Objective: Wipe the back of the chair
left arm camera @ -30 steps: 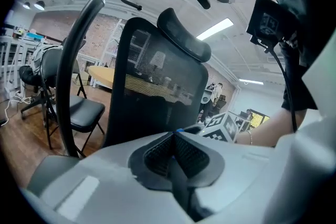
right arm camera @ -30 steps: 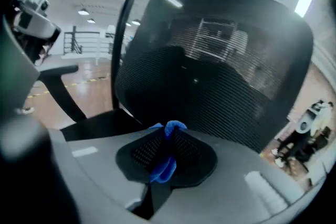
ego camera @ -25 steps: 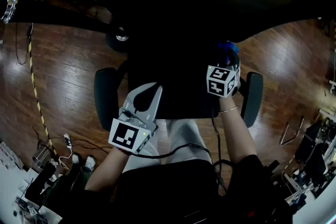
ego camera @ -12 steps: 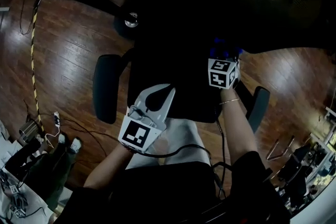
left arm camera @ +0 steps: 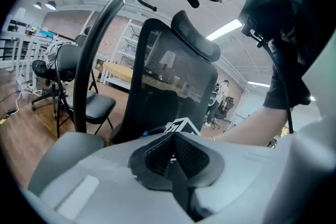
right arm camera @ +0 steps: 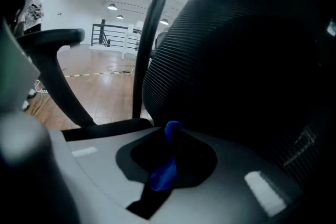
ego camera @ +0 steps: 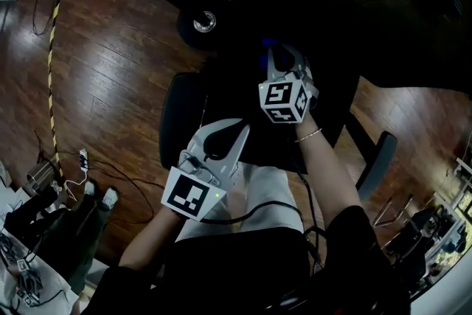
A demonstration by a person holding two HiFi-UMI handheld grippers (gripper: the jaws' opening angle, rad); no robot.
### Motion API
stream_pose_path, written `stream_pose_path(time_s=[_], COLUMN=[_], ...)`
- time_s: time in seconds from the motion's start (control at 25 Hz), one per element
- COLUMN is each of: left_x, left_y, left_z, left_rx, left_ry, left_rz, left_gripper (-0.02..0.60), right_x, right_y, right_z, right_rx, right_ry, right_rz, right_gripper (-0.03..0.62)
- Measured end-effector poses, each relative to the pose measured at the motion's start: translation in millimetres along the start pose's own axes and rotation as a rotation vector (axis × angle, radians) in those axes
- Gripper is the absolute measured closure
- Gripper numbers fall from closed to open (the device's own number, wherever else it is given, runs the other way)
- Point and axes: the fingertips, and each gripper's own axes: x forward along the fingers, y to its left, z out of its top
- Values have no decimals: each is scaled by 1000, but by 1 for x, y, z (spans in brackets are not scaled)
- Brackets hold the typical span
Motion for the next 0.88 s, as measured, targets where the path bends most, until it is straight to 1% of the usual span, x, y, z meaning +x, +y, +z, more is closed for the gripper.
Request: stream_pose_path(time_s=[0.08, 0.2, 0.28, 0.36, 0.48, 0.6, 0.68, 0.72, 0.8, 0.84, 0.88], left_x=[-10, -21, -25, -27, -27, -29, -31, -30, -28, -27, -26], left_y=[5, 5, -1, -4, -7, -15, -19, -21, -26, -29, -32], left_z=[5, 8, 8, 9, 11, 21, 38, 47, 61, 67, 70], left_rx=[-21, -50, -61, -60, -38, -23, 1, 21, 68, 88, 104], left_ry=[-6, -13, -7, 6, 5, -10, -20, -24, -23, -17, -9], left_rz=[-12, -65, -100, -121, -127, -132, -134, -132, -113, -96, -79], left_gripper=[574, 574, 574, 574, 574, 574, 574, 574, 574, 574, 574], right_x=[8, 16, 18, 15, -9, -58, -97, -118, -160, -182, -204], right_y=[20, 44, 56, 61, 57, 43, 21, 5, -34, -55, -74], right_z=[17, 44, 64, 85, 114, 136, 149, 154, 159, 157, 151], right_rx=[-2, -7, -9, -5, 6, 1, 9, 43, 197, 270, 313], right_ry=[-16, -70, -102, -157, -296, -392, -444, -481, -569, -589, -587], right_rz=[24, 62, 98, 124, 165, 208, 195, 173, 98, 56, 13], right_gripper=[560, 560, 560, 560, 560, 560, 560, 560, 560, 560, 560])
